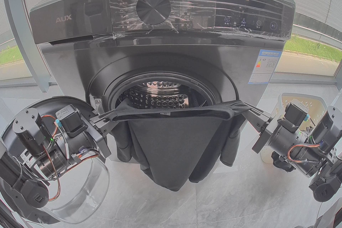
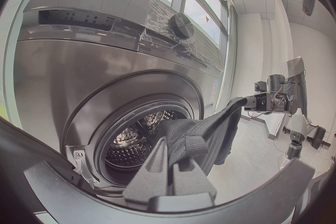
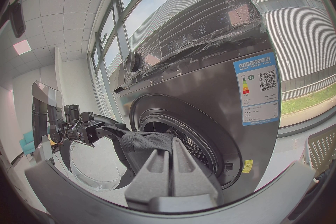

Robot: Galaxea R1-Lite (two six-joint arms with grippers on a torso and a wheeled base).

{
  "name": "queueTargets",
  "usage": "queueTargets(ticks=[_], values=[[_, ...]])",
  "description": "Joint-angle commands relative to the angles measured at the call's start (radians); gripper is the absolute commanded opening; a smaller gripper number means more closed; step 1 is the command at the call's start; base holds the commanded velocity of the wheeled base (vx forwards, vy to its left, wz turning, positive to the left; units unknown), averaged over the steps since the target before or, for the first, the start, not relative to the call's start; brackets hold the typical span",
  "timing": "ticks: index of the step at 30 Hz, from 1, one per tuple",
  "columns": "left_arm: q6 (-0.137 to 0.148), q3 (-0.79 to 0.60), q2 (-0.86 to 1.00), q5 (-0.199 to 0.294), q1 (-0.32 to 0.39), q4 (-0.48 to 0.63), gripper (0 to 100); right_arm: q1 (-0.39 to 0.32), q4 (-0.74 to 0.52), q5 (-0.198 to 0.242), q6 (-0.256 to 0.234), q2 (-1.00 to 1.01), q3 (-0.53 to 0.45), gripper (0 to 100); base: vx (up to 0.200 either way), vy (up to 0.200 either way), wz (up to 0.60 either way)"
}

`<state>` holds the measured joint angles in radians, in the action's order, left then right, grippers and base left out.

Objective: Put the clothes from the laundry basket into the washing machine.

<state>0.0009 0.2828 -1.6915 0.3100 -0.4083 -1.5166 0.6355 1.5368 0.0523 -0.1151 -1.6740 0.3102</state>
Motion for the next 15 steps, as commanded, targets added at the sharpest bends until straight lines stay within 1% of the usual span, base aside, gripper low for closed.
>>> queueTargets(ticks=[1, 5, 6, 10, 12, 15], values=[[-0.001, -0.002, -0.002, 0.000, 0.002, -0.001, 0, 0.001, 0.002, 0.000, 0.000, -0.003, 0.001, 0, 0.000, 0.000, 0.00], [0.001, -0.007, -0.002, 0.004, 0.002, -0.001, 0, 0.000, 0.002, 0.000, 0.000, -0.007, 0.004, 0, 0.000, 0.000, 0.00], [0.001, -0.007, -0.002, 0.004, 0.002, -0.001, 100, 0.000, 0.002, 0.000, 0.000, -0.007, 0.004, 0, 0.000, 0.000, 0.00], [-0.001, -0.013, -0.004, 0.006, 0.002, -0.001, 100, 0.000, 0.006, 0.000, -0.001, -0.009, 0.013, 0, 0.000, 0.000, 0.00], [-0.018, -0.039, -0.013, 0.011, -0.001, -0.001, 100, -0.007, 0.002, -0.002, -0.003, -0.010, 0.032, 0, 0.000, 0.000, 0.00], [-0.019, -0.073, -0.022, 0.012, -0.006, -0.001, 100, -0.013, 0.002, -0.003, -0.006, -0.019, 0.044, 0, 0.000, 0.000, 0.00]])
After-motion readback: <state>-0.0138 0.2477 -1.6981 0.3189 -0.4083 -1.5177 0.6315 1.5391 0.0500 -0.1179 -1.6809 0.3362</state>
